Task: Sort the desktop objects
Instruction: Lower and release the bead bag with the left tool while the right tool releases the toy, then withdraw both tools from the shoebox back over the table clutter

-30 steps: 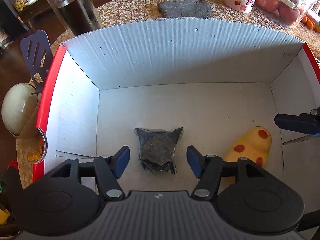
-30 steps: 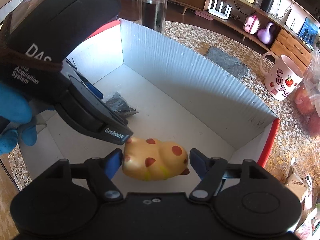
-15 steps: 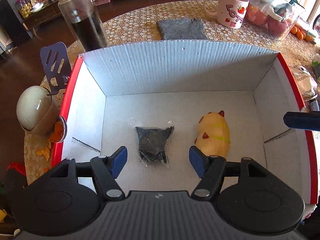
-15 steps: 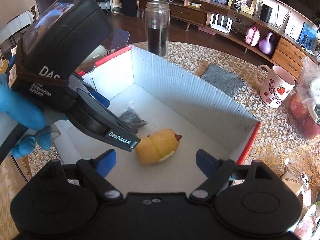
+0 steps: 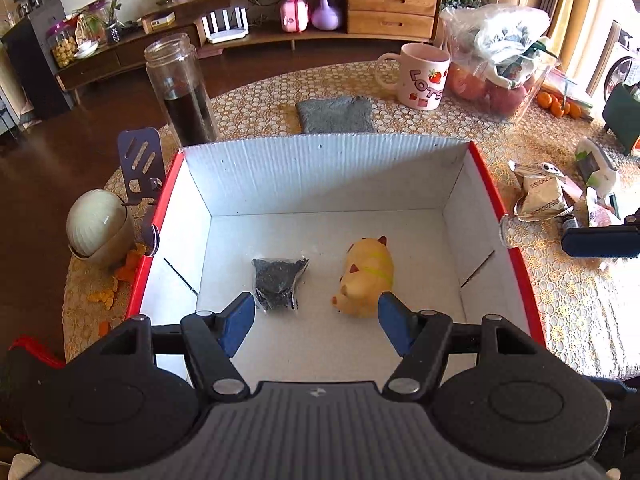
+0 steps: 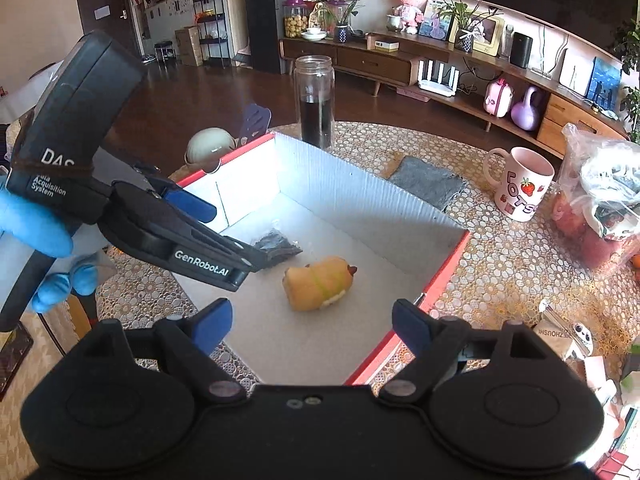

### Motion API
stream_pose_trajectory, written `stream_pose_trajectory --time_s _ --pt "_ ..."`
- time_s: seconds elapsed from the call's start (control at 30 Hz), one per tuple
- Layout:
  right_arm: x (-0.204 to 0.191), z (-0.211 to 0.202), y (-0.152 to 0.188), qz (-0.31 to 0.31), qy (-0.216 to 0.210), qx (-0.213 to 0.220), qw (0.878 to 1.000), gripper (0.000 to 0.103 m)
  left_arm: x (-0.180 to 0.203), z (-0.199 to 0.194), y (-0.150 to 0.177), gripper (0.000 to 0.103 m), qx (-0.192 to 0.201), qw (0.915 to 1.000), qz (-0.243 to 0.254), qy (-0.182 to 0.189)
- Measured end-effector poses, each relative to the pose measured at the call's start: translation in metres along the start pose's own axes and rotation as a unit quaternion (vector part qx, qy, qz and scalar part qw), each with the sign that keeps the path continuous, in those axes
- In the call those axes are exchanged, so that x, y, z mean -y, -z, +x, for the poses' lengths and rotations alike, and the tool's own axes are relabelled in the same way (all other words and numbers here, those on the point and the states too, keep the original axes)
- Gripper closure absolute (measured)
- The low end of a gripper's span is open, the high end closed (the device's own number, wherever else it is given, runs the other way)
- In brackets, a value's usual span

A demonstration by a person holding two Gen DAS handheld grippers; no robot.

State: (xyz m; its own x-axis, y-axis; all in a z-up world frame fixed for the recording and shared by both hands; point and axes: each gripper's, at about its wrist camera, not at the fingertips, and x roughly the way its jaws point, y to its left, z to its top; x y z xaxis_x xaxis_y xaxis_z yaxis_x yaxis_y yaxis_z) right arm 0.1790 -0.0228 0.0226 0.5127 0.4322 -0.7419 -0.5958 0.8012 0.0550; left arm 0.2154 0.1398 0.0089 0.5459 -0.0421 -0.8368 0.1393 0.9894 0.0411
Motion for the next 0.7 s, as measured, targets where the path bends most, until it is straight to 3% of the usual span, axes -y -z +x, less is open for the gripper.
stream_pose_trajectory --time_s 0.23,0.43,0.7 --pt "0.009 -0.038 0.020 0.015 0.001 0.030 0.999 0.016 0.022 -0.035 0.010 0.036 0.046 0.9988 -0.006 0.013" --pt "0.021 -0.071 0.045 0.036 0.014 0.058 0.998 0.016 0.051 -0.067 0.025 0.036 0.109 0.9941 0.004 0.005" --pt "0.035 -0.108 0.079 0.038 0.067 0.101 0.992 0.016 0.090 -0.089 0.047 0.036 0.149 0.9884 0.012 0.023"
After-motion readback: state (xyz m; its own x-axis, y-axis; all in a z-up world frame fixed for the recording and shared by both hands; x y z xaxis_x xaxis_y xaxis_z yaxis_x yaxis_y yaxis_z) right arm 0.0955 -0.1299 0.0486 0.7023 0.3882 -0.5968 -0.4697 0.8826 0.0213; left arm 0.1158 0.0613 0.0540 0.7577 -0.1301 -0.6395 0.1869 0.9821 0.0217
